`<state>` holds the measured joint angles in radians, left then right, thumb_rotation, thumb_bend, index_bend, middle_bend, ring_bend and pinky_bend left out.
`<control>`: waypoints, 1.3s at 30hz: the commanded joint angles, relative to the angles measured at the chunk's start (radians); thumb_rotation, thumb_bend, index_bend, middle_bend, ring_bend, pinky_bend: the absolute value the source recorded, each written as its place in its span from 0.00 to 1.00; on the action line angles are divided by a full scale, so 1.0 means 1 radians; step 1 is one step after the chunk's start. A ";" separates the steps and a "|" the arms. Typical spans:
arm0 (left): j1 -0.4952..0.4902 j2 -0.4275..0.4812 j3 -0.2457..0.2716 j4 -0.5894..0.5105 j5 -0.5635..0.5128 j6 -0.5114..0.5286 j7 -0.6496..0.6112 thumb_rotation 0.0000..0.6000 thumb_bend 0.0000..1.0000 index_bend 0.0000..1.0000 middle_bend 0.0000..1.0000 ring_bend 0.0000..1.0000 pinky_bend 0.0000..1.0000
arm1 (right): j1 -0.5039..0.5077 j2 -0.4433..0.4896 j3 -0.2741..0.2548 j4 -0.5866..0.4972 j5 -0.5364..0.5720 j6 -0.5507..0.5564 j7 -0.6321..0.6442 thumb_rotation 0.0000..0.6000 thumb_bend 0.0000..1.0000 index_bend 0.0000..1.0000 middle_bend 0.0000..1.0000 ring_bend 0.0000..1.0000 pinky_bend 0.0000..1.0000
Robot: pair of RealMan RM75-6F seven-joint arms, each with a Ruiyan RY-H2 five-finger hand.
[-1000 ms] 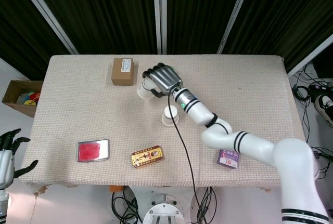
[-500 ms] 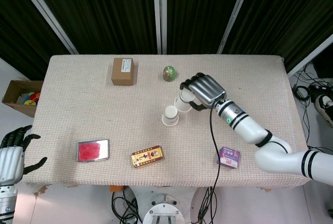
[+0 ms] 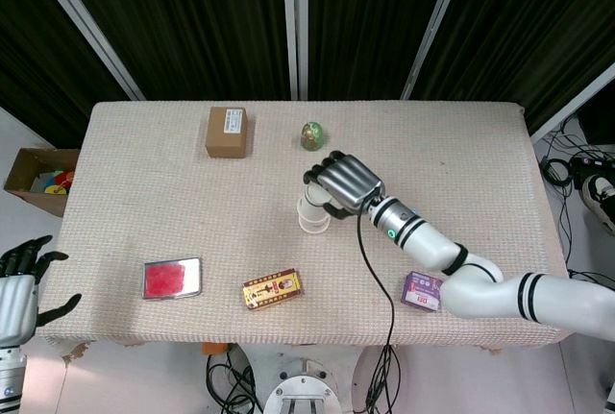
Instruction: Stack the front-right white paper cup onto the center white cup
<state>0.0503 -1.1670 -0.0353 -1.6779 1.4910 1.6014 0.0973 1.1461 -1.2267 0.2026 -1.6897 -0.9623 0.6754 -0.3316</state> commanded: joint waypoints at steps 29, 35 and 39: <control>-0.011 -0.020 0.004 0.042 -0.001 -0.025 -0.045 1.00 0.12 0.35 0.16 0.12 0.16 | -0.012 0.007 -0.203 -0.071 0.100 0.216 -0.274 1.00 0.27 0.00 0.00 0.00 0.01; -0.022 -0.020 -0.011 0.062 -0.004 -0.019 0.014 1.00 0.12 0.35 0.16 0.12 0.16 | -0.254 0.163 -0.253 -0.226 -0.052 0.504 -0.122 1.00 0.28 0.00 0.02 0.00 0.01; -0.041 -0.012 -0.014 0.065 0.008 -0.030 0.108 1.00 0.12 0.35 0.16 0.12 0.16 | -0.462 0.235 -0.332 -0.259 -0.213 0.703 0.025 1.00 0.28 0.00 0.05 0.00 0.02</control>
<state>0.0209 -1.1840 -0.0462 -1.6152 1.4926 1.5774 0.1633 0.8587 -1.0836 -0.0540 -1.8843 -1.0312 1.2073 -0.4412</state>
